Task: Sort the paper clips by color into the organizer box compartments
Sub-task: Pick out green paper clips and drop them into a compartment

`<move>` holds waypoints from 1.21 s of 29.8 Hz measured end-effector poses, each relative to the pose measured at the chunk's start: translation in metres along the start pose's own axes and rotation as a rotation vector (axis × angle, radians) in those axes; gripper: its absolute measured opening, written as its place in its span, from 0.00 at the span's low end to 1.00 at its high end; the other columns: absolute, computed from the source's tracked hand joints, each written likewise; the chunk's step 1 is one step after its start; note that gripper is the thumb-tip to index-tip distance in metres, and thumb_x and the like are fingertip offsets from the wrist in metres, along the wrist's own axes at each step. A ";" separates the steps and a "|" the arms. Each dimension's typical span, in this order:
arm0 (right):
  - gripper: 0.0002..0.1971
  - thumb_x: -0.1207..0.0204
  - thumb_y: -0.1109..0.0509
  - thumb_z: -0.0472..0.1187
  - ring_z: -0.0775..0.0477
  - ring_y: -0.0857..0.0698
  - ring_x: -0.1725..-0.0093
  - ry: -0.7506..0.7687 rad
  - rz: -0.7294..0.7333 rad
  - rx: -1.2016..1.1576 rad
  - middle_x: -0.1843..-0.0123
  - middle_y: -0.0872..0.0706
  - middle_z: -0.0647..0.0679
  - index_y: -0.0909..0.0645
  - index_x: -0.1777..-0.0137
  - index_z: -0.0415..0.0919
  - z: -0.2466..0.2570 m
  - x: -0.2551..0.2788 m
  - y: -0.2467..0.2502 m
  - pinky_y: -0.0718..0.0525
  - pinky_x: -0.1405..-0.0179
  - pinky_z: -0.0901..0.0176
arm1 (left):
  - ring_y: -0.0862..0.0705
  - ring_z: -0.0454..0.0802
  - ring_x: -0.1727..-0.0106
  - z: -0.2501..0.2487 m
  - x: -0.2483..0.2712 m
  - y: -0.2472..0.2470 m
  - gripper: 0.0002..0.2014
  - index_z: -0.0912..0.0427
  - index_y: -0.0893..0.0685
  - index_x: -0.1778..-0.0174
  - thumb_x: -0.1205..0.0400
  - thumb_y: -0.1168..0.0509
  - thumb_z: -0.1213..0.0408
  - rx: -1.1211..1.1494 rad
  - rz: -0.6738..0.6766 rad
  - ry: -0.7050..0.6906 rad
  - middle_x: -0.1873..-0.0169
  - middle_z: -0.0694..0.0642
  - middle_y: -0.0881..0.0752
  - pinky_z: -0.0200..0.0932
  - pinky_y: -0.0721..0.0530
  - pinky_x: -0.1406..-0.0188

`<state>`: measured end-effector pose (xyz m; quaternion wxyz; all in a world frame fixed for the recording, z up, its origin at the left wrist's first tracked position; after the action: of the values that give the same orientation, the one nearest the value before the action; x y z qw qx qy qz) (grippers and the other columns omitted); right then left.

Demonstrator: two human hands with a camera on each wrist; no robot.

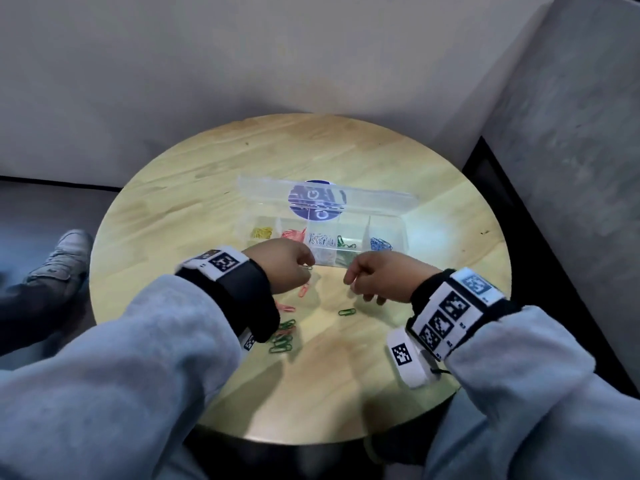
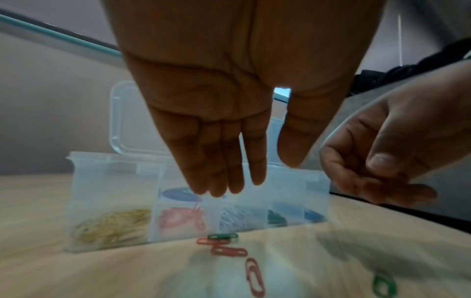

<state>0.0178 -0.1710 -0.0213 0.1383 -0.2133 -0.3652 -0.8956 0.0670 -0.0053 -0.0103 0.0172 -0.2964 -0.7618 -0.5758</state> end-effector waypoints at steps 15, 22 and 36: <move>0.06 0.29 0.29 0.37 0.48 0.22 0.55 0.034 0.028 0.441 0.54 0.20 0.51 0.22 0.57 0.48 -0.021 -0.014 -0.032 0.24 0.60 0.61 | 0.18 0.58 0.48 -0.005 -0.039 -0.039 0.11 0.60 0.17 0.45 0.18 0.42 0.67 -0.398 0.034 0.028 0.45 0.60 0.16 0.44 0.27 0.58; 0.12 0.28 0.36 0.33 0.47 0.24 0.60 0.039 0.060 0.535 0.65 0.24 0.52 0.30 0.69 0.48 -0.026 -0.020 -0.035 0.30 0.74 0.64 | 0.16 0.58 0.46 -0.001 -0.040 -0.036 0.10 0.61 0.16 0.47 0.20 0.36 0.62 -0.346 0.011 0.059 0.47 0.59 0.14 0.44 0.23 0.55; 0.18 0.27 0.43 0.23 0.48 0.23 0.74 -0.033 0.023 -0.342 0.80 0.22 0.53 0.16 0.57 0.43 -0.030 -0.011 -0.022 0.22 0.67 0.59 | 0.16 0.55 0.71 0.076 0.034 0.006 0.10 0.59 0.25 0.61 0.22 0.39 0.79 0.870 -0.158 0.262 0.69 0.63 0.16 0.48 0.14 0.58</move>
<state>0.0106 -0.1762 -0.0590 0.1041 -0.2523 -0.2074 -0.9394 0.0656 0.0782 -0.0186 0.1924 -0.1276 -0.9442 -0.2349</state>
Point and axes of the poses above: each hand's wrist, its own x-axis away from the middle knuckle, its own y-axis out of the back of the hand, z = x × y, the point moved 3 cm from there along -x, towards the middle knuckle
